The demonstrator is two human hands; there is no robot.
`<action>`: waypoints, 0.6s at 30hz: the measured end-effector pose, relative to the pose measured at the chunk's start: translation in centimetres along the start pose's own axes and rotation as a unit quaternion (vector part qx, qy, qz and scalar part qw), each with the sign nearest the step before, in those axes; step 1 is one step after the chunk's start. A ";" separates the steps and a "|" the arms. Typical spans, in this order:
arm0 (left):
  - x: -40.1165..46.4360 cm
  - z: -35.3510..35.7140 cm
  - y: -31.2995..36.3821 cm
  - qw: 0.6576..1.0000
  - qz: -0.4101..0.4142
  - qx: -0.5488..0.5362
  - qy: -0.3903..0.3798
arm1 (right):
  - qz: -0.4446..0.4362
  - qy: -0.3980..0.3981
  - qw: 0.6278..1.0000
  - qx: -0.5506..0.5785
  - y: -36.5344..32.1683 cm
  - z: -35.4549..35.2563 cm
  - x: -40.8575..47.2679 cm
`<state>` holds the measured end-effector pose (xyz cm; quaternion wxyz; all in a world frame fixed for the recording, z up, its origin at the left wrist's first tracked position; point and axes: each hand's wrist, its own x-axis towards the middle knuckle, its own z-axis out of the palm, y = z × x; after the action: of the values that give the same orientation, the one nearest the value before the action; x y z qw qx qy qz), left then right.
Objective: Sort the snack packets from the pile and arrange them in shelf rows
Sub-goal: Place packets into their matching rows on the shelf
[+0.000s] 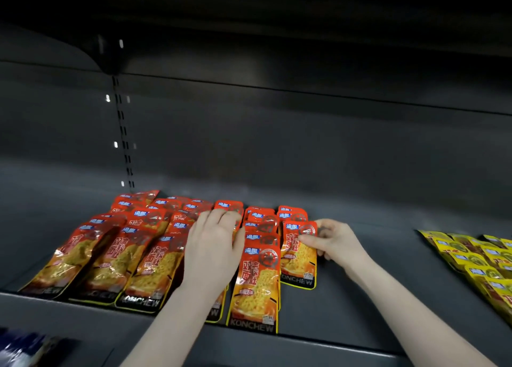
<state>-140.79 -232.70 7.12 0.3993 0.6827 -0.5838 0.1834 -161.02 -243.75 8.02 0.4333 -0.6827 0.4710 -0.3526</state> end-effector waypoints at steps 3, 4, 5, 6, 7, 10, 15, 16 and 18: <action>0.0 0.2 -0.1 1.000 -0.019 0.006 -0.019 | -0.020 0.009 0.998 -0.052 0.1 0.5 0.2; 0.0 0.3 -0.2 0.999 -0.023 0.010 -0.022 | -0.026 0.011 0.997 -0.070 0.2 0.7 0.3; -0.1 0.4 -0.3 0.999 -0.027 0.015 -0.025 | -0.031 0.013 0.995 -0.089 0.2 0.8 0.3; -0.1 0.4 -0.4 0.999 -0.029 0.022 -0.027 | -0.035 0.017 0.994 -0.107 0.2 0.9 0.3; -0.2 0.4 -0.5 0.999 -0.034 0.026 -0.032 | -0.039 0.022 0.992 -0.122 0.3 1.0 0.3; -0.2 0.5 -0.7 0.997 -0.048 0.032 -0.047 | -0.048 0.033 0.987 -0.151 0.4 1.1 0.2; -0.4 0.5 -0.6 0.996 -0.058 0.023 -0.057 | -0.060 0.042 0.981 -0.181 0.5 1.2 -0.2; -0.4 0.5 -0.6 0.996 -0.059 0.019 -0.056 | -0.061 0.041 0.980 -0.183 0.5 1.2 -0.3; -0.3 0.4 -0.6 0.996 -0.062 0.016 -0.056 | -0.063 0.041 0.979 -0.190 0.5 1.3 -0.4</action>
<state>-140.41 -232.84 6.45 0.3655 0.7334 -0.5586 0.1288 -160.17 -243.11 7.03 0.2528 -0.7662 0.5025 -0.3106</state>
